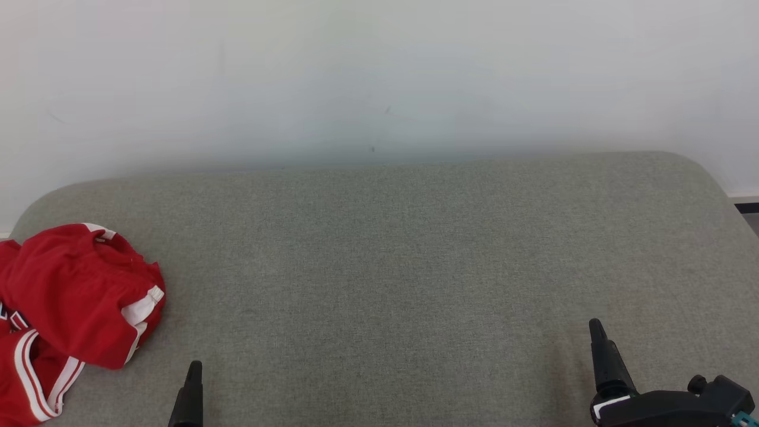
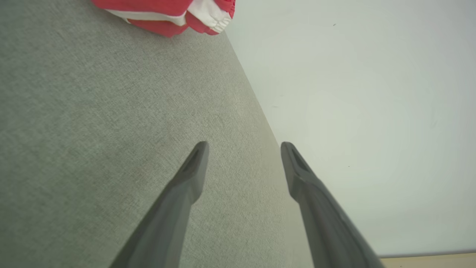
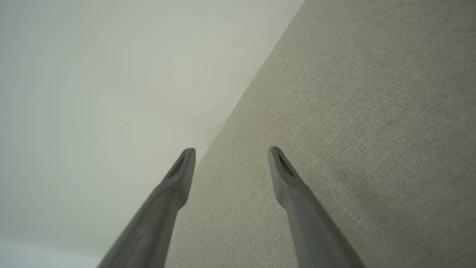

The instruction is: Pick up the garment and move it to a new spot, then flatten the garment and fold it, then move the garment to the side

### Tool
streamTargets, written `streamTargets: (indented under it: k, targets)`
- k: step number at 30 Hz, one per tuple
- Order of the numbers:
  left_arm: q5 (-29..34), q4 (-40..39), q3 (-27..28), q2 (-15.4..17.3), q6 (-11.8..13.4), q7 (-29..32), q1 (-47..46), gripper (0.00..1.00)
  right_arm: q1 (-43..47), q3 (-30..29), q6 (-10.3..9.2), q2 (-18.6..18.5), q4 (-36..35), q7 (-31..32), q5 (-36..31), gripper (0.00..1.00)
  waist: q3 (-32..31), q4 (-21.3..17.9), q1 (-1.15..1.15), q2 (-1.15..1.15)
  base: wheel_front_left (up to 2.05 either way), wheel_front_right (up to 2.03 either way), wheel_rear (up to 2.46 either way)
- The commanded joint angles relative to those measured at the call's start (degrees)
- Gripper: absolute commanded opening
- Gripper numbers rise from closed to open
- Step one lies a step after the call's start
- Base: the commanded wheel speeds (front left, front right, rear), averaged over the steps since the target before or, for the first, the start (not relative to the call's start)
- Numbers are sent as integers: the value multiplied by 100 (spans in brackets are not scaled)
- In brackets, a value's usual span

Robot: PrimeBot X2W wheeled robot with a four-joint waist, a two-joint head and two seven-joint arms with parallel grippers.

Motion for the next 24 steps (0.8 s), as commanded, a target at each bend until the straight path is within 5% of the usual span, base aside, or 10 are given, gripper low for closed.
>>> streamTargets:
  k: [1, 24]
  targets:
    - [231, -92, -20, 32, 23, -49, 3, 100, -21, 34, -4, -19, -76, -56, -258, 100, -12, -2, 0, 0, 0, 0, 0]
    - [2678, -303, -145, 44, 220, -440, 227, 100, 22, 301, -6, -23, 180, -448, -2462, 100, -143, -10, 0, 0, 0, 0, 0]
